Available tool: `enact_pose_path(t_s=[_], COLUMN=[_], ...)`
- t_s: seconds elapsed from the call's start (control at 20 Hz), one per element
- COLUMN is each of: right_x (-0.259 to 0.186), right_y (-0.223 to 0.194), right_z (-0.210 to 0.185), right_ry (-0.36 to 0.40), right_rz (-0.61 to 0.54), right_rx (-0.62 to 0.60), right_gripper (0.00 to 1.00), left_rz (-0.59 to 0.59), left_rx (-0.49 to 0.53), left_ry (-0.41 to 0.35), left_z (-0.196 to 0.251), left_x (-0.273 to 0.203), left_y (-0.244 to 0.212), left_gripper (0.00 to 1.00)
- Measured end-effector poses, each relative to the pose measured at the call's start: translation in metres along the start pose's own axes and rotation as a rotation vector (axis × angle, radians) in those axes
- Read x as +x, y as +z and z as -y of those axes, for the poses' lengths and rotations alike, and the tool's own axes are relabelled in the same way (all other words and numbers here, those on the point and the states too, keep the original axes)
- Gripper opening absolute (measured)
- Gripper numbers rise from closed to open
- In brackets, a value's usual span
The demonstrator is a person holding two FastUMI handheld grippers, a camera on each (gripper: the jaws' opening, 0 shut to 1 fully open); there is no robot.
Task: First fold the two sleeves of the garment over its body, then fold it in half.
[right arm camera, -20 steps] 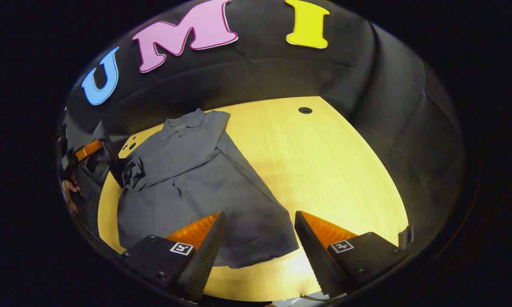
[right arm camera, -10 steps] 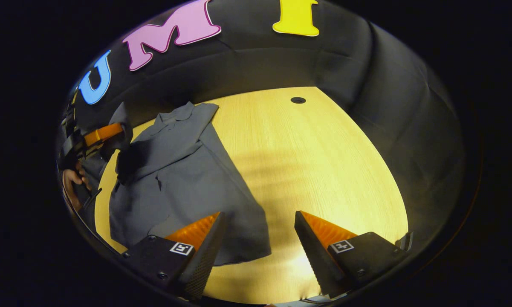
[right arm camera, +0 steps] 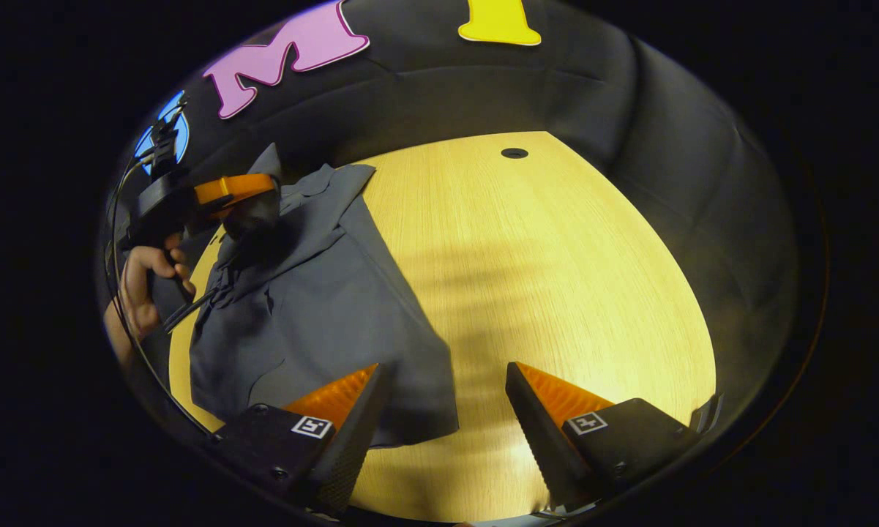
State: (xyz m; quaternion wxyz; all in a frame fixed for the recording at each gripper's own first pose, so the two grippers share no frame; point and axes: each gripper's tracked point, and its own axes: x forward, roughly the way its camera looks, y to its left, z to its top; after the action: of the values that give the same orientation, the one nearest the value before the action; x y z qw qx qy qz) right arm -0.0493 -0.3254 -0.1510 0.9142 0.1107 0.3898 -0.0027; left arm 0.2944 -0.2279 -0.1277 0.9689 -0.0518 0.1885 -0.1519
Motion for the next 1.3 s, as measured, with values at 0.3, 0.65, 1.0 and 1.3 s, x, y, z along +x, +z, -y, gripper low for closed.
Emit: enact_pose_path(t_s=[0.3, 0.65, 1.0, 1.3], right_x=[0.005, 0.010, 0.019, 0.041], right_y=[-0.007, -0.010, -0.013, -0.029], right_z=[-0.002, -0.007, -0.018, -0.024], right_ry=[0.016, 0.033, 0.065, 0.069], right_rz=[-0.016, -0.031, -0.053, -0.115], right_rx=[0.007, -0.010, -0.026, -0.053], right_gripper=[0.99, 0.99, 0.99, 0.99], left_rz=[-0.130, -0.117, -0.099, -0.196], left_rx=[-0.043, 0.024, 0.160, 0.155], left_ry=[0.005, -0.024, 0.100, 0.317], left_z=[0.004, -0.003, -0.075, -0.180], left_x=[0.020, -0.010, -0.121, -0.235], left_y=[-0.040, -0.035, -0.064, -0.136], left_gripper=[0.12, 0.70, 0.96, 0.96])
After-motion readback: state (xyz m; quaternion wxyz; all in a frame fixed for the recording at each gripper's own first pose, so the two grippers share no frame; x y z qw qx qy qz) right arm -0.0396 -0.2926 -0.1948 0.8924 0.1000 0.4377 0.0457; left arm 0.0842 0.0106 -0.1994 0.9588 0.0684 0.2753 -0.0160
